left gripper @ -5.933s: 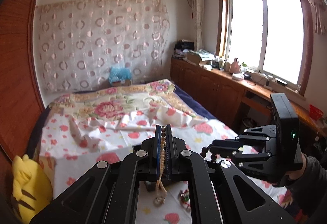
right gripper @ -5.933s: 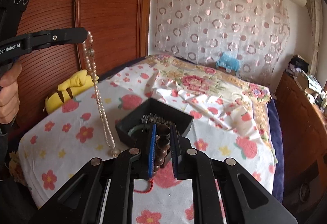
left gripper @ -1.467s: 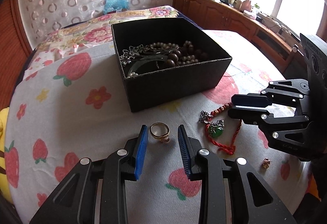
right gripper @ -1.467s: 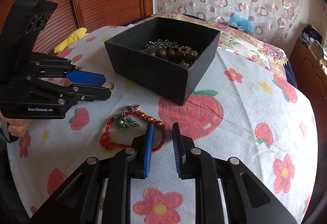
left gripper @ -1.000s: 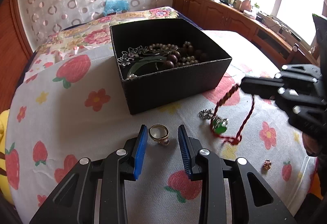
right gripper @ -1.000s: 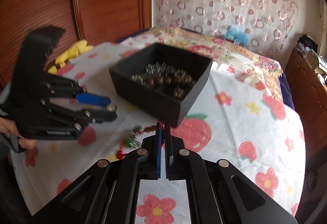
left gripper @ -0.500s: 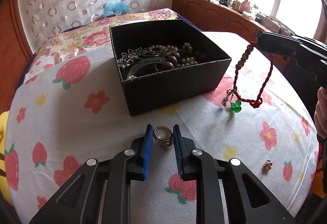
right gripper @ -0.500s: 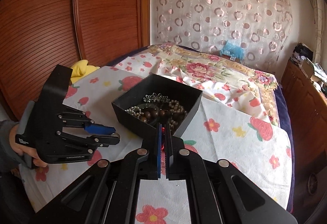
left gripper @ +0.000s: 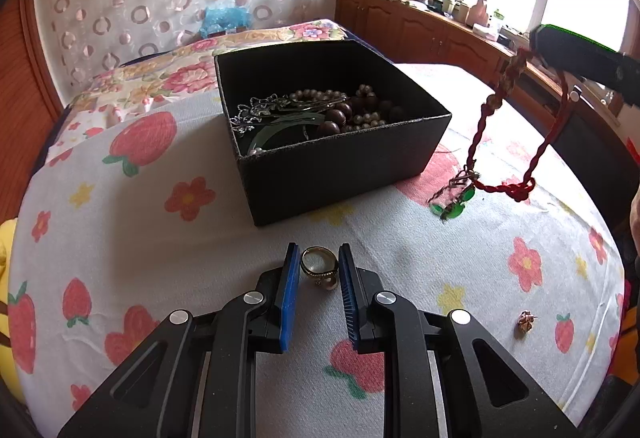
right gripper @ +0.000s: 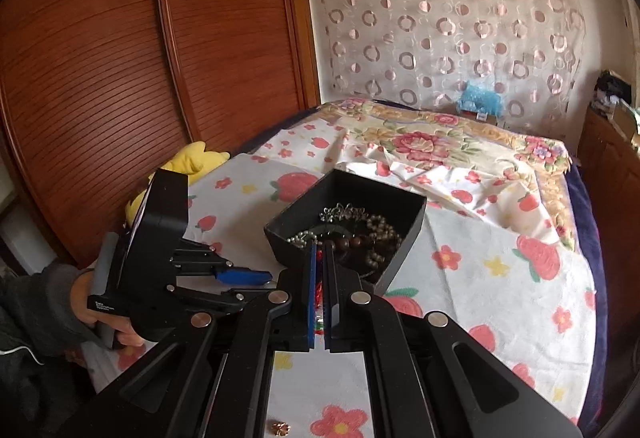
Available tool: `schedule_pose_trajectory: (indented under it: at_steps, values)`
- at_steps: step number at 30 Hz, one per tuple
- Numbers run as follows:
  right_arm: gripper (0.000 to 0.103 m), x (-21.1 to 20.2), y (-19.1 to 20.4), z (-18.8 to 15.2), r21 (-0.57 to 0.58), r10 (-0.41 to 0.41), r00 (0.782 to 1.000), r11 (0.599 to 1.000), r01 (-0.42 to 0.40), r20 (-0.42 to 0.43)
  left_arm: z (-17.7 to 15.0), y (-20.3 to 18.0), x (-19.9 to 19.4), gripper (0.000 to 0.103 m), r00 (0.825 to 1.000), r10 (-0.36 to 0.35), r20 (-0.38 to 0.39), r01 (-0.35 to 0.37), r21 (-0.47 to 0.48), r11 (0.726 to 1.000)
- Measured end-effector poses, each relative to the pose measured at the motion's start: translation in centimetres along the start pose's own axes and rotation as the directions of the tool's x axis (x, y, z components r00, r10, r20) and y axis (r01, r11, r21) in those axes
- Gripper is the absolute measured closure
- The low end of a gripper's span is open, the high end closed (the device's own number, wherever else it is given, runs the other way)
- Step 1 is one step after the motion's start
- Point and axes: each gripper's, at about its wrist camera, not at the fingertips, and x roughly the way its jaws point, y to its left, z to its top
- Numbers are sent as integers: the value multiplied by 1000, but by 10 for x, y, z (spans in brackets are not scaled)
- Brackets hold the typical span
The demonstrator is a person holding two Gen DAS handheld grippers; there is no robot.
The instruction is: Organize jewelry
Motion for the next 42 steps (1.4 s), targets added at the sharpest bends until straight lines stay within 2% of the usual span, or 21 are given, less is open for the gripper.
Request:
schedule_pose_trajectory:
  at_steps: [5,7,10,14,19,21,23,26,30,35,42]
  values:
    - [100,-3,3,6,-5,28,1000,1000,-28,12,0,0,-1,84,1000,-6,0,6,-6,1000]
    - [100,0,0,3,1,15,1000,1000,-15,1,0,0,-1,84,1000,-6,0,6,-6,1000]
    - [100,11,-14,-9,22,-48,997,999,49,-55,1,1,0,84,1000,-5,1,5,-2,1000]
    - [100,23,-42,-36,62,-149,979,985,159,-140,0,1,0,84,1000,-4,1,4,-2,1000]
    - [100,24,-65,-54,95,-201,965,971,219,-169,0,1,-1,84,1000,2,-10,-2,-6,1000]
    - [100,23,-72,-58,98,-226,958,965,245,-175,1,0,-2,75,1000,12,-15,-12,-10,1000]
    - [100,24,-79,-64,108,-244,953,958,266,-182,2,-2,-8,71,1000,20,1,-20,-11,1000]
    - [100,28,-86,-70,124,-248,948,953,276,-199,6,-10,-17,71,1000,18,26,-18,0,1000]
    - [100,32,-92,-78,138,-245,946,951,278,-213,14,-27,-19,71,999,-24,38,23,22,999]
    - [100,31,-94,-82,154,-231,950,952,266,-210,27,-52,5,71,998,-67,-2,67,63,996]
    - [100,29,-92,-87,165,-206,959,957,239,-194,37,-71,25,71,995,-102,-21,102,52,993]
